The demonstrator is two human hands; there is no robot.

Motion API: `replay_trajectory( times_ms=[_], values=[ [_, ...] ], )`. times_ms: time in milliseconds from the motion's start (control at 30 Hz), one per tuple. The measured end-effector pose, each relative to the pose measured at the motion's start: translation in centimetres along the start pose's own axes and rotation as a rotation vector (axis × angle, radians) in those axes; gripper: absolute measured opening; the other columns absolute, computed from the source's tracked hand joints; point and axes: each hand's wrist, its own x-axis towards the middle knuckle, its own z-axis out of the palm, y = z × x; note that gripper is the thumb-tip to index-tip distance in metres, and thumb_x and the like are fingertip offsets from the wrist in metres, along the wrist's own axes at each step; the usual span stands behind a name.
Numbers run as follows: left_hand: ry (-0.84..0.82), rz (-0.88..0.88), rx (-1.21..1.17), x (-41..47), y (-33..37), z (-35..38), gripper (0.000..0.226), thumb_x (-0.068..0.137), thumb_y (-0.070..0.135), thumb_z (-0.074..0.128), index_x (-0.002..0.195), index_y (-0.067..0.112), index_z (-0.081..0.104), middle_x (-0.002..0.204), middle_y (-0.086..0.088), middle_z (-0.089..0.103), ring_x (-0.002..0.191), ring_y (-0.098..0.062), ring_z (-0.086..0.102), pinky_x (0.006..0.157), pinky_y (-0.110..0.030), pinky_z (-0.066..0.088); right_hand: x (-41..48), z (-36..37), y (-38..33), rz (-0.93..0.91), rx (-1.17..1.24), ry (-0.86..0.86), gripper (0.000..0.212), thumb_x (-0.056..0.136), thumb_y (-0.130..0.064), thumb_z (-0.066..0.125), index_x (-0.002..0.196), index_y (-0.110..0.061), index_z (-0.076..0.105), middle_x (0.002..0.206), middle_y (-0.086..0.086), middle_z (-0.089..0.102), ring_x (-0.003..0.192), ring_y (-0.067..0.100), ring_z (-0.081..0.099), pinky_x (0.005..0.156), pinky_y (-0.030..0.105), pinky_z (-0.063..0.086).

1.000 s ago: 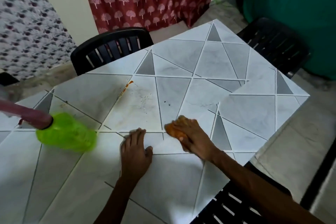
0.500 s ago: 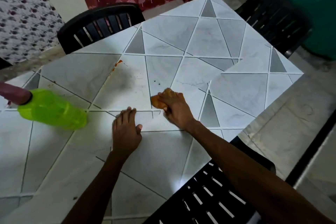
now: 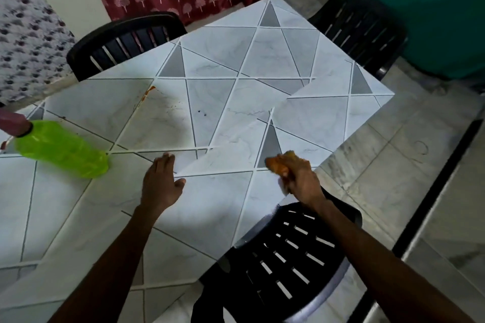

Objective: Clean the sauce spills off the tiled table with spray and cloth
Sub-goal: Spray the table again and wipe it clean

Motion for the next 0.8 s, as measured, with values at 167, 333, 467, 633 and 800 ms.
replay_trajectory(
  times_ms=[167,333,467,633,800],
  values=[
    [-0.044,-0.039,0.015,-2.7,0.4,1.1,0.084,0.085,0.034,0.071,0.152,0.005,0.030,0.160,-0.016,0.025,0.147,-0.037,0.023,0.117,-0.047,0.026,-3.1,3.6,-3.4,-0.027,-0.014,0.056,0.046,0.078,-0.018,0.048,0.120,-0.021,0.066,0.115,0.000,0.062,0.109,0.029,0.058,0.092,0.040,0.041],
    [-0.074,-0.055,-0.011,-3.3,1.0,0.9,0.084,0.087,0.034,0.069,0.153,0.005,0.026,0.162,-0.015,0.019,0.148,-0.036,0.017,0.119,-0.046,0.022,-8.6,6.4,-9.1,-0.183,0.124,-0.153,0.049,0.079,-0.006,0.057,0.121,-0.032,0.063,0.129,-0.011,0.056,0.126,0.017,0.049,0.103,0.040,0.033],
    [-0.124,-0.077,-0.033,-3.8,1.8,0.4,0.082,0.090,0.036,0.064,0.155,0.010,0.020,0.164,-0.010,0.011,0.151,-0.030,0.010,0.120,-0.040,0.019,-7.9,5.1,-10.4,-0.072,0.213,-0.496,0.052,0.085,-0.020,0.057,0.133,-0.038,0.056,0.135,-0.009,0.061,0.125,0.014,0.054,0.108,0.031,0.041],
    [0.024,-0.042,-0.275,-4.3,3.4,-1.3,0.028,0.087,0.020,0.065,0.112,0.008,0.071,0.123,-0.013,0.065,0.118,-0.031,0.059,0.099,-0.033,0.043,-6.0,1.7,-11.3,0.454,0.956,-0.462,0.036,0.099,-0.007,0.056,0.134,-0.013,0.060,0.129,0.008,0.066,0.118,0.020,0.063,0.108,0.035,0.048],
    [-0.167,-0.028,-0.866,-5.8,9.4,-5.1,0.017,0.098,0.022,0.059,0.090,0.029,0.073,0.078,0.010,0.069,0.075,-0.007,0.062,0.066,-0.019,0.047,-4.2,-2.4,-11.1,0.699,1.437,-0.490,0.031,0.094,-0.016,0.060,0.121,-0.003,0.066,0.115,0.024,0.069,0.098,0.035,0.070,0.089,0.045,0.059]
  ],
)
